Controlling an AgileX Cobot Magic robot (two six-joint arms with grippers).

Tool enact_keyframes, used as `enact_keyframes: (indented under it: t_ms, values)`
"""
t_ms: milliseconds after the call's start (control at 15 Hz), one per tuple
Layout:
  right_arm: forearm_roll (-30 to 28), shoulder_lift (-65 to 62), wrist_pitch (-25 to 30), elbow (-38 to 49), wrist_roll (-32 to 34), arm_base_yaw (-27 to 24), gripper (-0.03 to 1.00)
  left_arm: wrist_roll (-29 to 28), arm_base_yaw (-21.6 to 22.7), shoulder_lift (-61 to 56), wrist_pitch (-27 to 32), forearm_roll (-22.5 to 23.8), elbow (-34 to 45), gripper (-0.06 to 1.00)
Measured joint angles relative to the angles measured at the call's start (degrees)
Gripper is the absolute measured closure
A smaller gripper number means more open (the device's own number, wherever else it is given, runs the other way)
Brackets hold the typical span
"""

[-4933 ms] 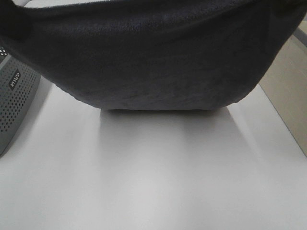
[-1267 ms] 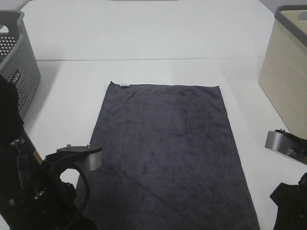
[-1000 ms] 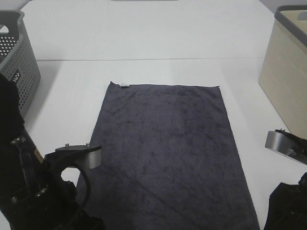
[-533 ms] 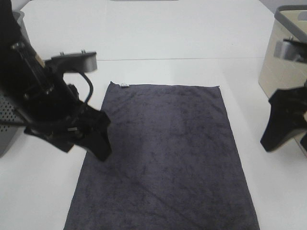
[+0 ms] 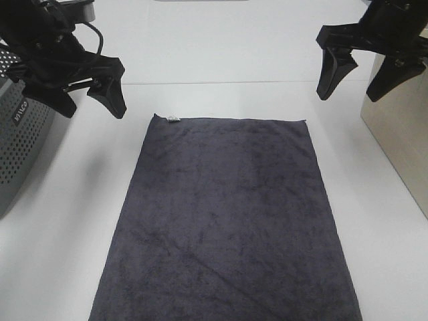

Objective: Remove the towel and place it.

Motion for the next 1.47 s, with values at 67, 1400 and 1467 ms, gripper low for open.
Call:
enact_keyframes:
  t_ms: [67,1400,1467]
  values:
    - [-0.57,3.55,0.11,-3.67,0.0,0.0,0.17,0.11,1.03,2.86,0.34,0.06,-3.67,0.15]
    - [4.01,39.76,-0.06,-36.1,-3.21,-4.76,0.17,6.7,1.66,38.85,1.6,-4.64,-42.46,0.15]
    - [4.7,40.16,-0.17,-36.1,-3.5,-4.76,0.17,6.76,1.66,39.08,1.55,-4.58,-42.46,0.15]
